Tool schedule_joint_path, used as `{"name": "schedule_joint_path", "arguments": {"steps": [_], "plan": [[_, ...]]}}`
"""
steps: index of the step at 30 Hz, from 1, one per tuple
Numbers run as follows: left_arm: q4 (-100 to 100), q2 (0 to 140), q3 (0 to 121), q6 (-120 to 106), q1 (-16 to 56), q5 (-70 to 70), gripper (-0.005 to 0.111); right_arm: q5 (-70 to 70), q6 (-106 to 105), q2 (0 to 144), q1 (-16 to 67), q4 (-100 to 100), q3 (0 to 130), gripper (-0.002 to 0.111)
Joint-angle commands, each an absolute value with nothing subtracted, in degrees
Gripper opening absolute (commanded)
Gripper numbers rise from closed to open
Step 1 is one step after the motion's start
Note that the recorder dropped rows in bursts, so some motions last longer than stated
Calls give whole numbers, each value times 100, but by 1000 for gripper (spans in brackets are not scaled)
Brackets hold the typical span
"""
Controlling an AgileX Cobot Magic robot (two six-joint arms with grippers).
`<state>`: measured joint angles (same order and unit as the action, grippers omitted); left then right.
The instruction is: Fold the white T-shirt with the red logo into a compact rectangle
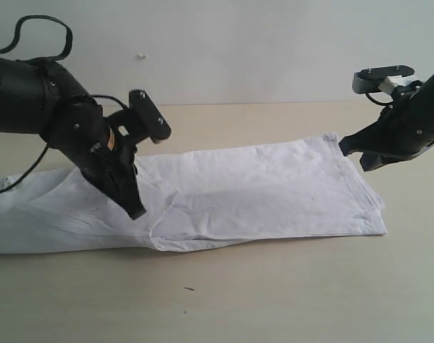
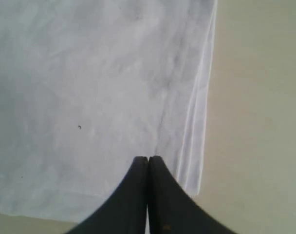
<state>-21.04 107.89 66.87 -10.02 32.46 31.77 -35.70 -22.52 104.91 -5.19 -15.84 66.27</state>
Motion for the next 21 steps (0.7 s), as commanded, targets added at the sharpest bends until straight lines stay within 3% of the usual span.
{"name": "schedule_joint_path", "arguments": {"steps": [1, 5, 11, 21], "plan": [[-1258, 11063, 6653, -1420, 3051, 3583, 25, -3636, -2285, 10476, -532, -1702, 6605, 0], [-1256, 11357, 6593, -1122, 2757, 3862, 48, -3702, -2285, 10476, -532, -1730, 6605, 0], [-1383, 11354, 6322, -1234, 2656, 4164, 40, -3636, -2296, 10476, -532, -1740, 6605, 0], [-743, 10897, 6151, -1801, 2916, 5534, 40, -3613, -2296, 10476, -532, -1872, 6605, 0]]}}
